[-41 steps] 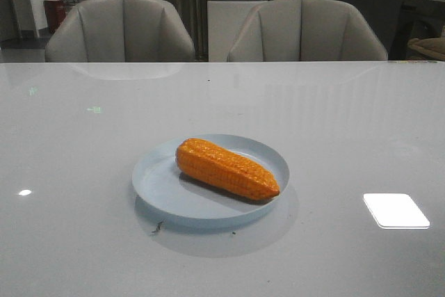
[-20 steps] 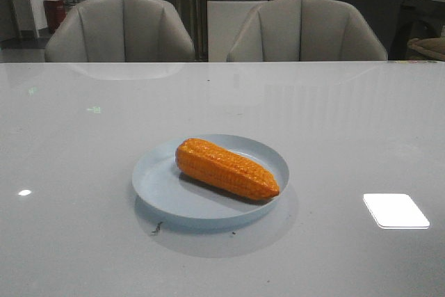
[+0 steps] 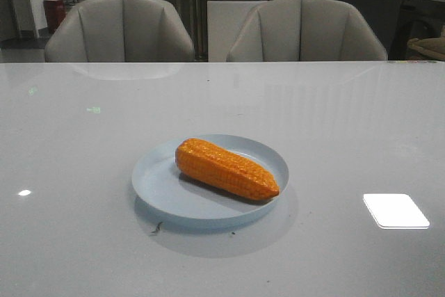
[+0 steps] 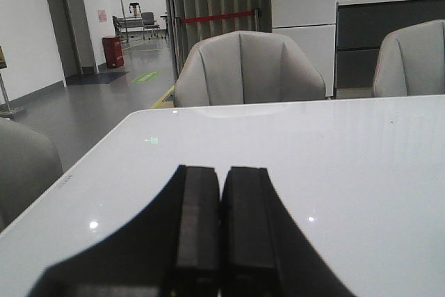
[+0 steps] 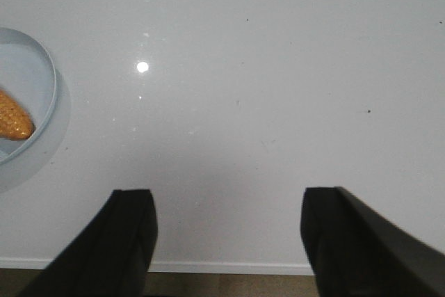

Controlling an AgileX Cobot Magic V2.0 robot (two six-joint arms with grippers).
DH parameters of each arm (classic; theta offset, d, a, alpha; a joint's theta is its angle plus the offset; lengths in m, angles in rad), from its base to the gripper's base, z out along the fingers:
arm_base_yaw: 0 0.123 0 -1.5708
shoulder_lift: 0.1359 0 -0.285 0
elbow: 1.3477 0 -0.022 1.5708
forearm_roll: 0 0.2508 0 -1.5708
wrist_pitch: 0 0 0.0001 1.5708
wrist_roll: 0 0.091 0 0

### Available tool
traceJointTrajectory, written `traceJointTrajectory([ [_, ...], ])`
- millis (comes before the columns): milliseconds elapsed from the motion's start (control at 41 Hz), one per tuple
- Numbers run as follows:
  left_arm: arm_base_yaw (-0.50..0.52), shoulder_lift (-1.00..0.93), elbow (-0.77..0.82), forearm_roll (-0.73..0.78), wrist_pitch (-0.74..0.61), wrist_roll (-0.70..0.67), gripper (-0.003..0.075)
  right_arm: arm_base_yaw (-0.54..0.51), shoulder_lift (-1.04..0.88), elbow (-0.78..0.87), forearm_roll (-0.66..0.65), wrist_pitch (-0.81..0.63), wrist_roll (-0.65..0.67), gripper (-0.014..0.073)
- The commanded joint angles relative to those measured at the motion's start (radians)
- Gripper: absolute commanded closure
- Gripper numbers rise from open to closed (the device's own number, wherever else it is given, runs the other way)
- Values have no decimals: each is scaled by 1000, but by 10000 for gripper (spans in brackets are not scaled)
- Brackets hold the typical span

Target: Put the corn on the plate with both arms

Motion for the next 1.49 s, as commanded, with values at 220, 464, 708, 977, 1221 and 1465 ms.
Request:
traceJointTrajectory([
  [220, -5, -15, 37, -13, -77, -12, 634, -7, 2, -36, 1, -53, -4, 47],
  [464, -5, -15, 37, -13, -77, -12, 634, -7, 2, -36, 1, -53, -4, 47],
  [708, -5, -15, 37, -13, -77, -12, 634, -2, -13, -35, 2, -53, -4, 47],
  [977, -3, -15, 37, -13, -77, -12, 634, 49, -121, 90, -7, -159, -4, 159],
  [1221, -3, -15, 37, -13, -77, -12, 634, 125, -335, 389, -7, -597, -4, 429],
  [1465, -3, -15, 37, -13, -77, -12, 634, 125, -605, 655, -7, -906, -4, 573],
])
